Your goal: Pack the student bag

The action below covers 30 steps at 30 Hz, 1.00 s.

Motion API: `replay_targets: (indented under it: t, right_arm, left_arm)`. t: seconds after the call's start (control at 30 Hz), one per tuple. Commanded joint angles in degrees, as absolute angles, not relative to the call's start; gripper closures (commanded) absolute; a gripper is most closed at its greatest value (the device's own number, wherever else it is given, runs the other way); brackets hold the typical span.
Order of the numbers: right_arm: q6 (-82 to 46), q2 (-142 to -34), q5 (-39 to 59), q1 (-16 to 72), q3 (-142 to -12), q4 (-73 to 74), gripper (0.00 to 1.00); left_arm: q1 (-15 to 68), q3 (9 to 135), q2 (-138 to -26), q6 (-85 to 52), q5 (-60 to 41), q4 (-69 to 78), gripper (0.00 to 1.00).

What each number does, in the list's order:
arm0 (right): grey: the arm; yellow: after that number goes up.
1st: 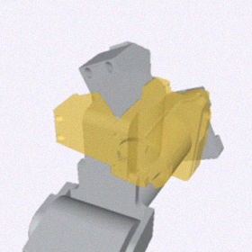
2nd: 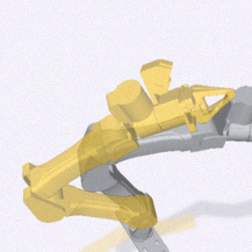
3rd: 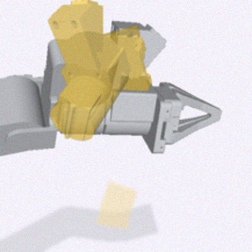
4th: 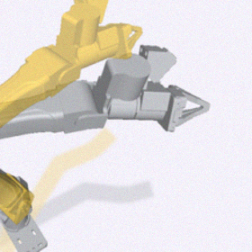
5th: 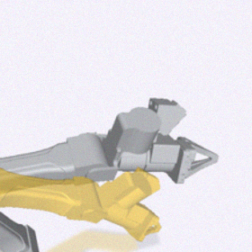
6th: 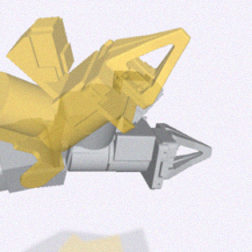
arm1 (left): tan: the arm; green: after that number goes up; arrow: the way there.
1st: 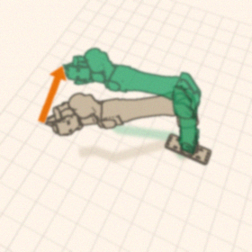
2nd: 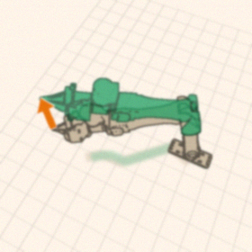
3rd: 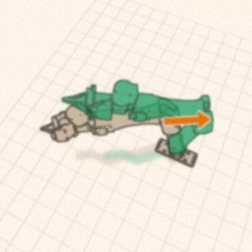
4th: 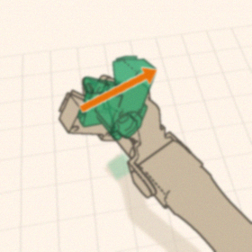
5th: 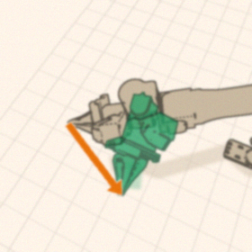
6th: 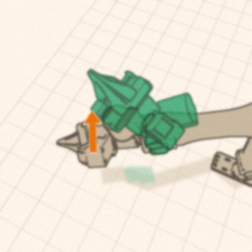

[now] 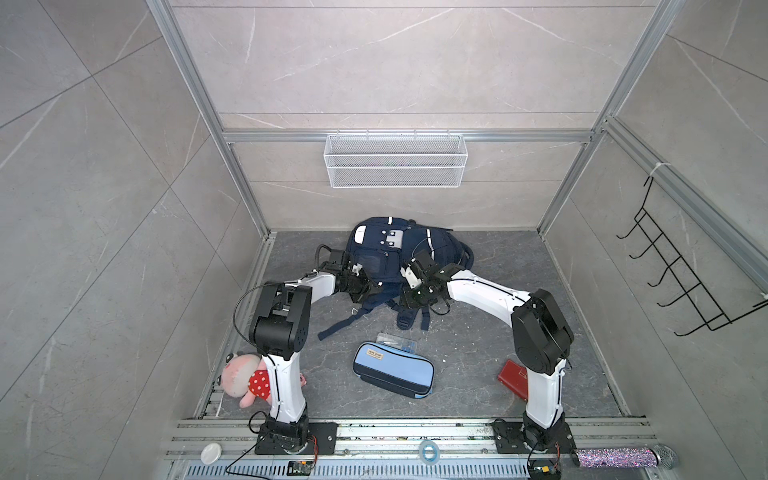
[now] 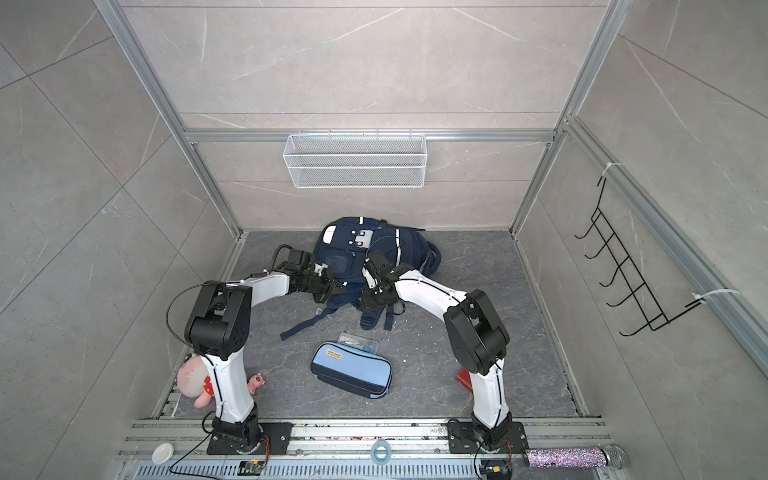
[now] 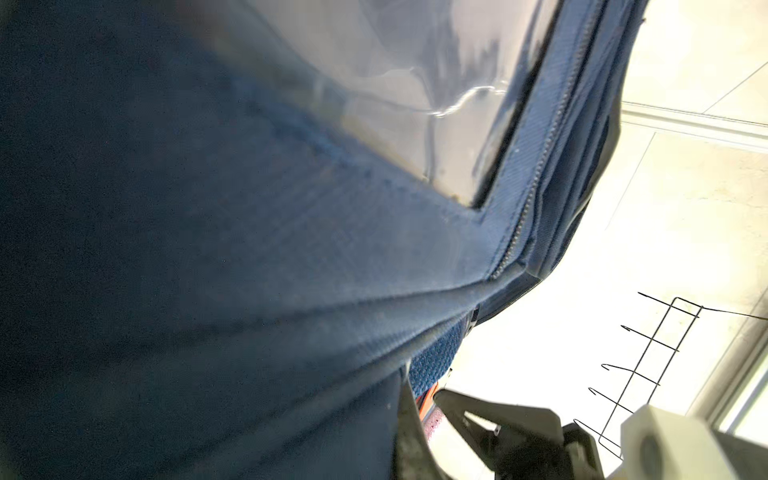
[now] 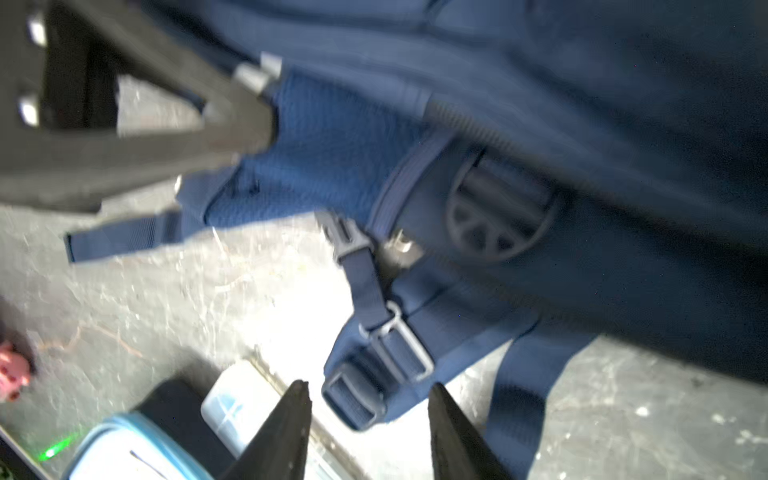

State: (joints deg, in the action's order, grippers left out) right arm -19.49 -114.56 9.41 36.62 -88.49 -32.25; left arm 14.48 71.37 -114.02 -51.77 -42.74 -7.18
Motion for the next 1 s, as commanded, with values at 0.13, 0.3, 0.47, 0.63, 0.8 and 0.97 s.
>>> replay_targets:
  t: [0.13, 0.3, 0.47, 0.63, 0.8, 0.97]
  right_arm:
    - [-21.1, -122.0, 8.9, 34.4, -97.3, -31.1, 0.51]
    - [-19.8, -125.3, 9.4, 34.0, -102.4, -33.4, 0.53]
    - [-18.5, -123.8, 7.3, 34.9, -103.7, -36.5, 0.54]
    - [-20.8, -117.6, 5.4, 37.0, -98.1, -36.5, 0.52]
    - [-22.7, -114.8, 5.2, 38.0, -92.8, -36.9, 0.56]
    - [-22.7, -117.9, 4.8, 37.8, -94.7, -35.7, 0.6]
  left_arm:
    - [14.5, 74.7, -108.2, -51.0, -49.4, -5.7, 1.0]
    - [14.5, 75.6, -107.3, -49.3, -49.8, -7.8, 1.0]
    - [14.6, 76.4, -107.4, -48.2, -50.2, -9.5, 1.0]
    - [14.5, 77.3, -107.8, -48.1, -50.4, -9.9, 1.0]
    - [14.5, 78.1, -107.9, -48.5, -50.6, -9.9, 1.0]
    - [14.5, 78.1, -107.8, -49.1, -50.9, -9.9, 1.0]
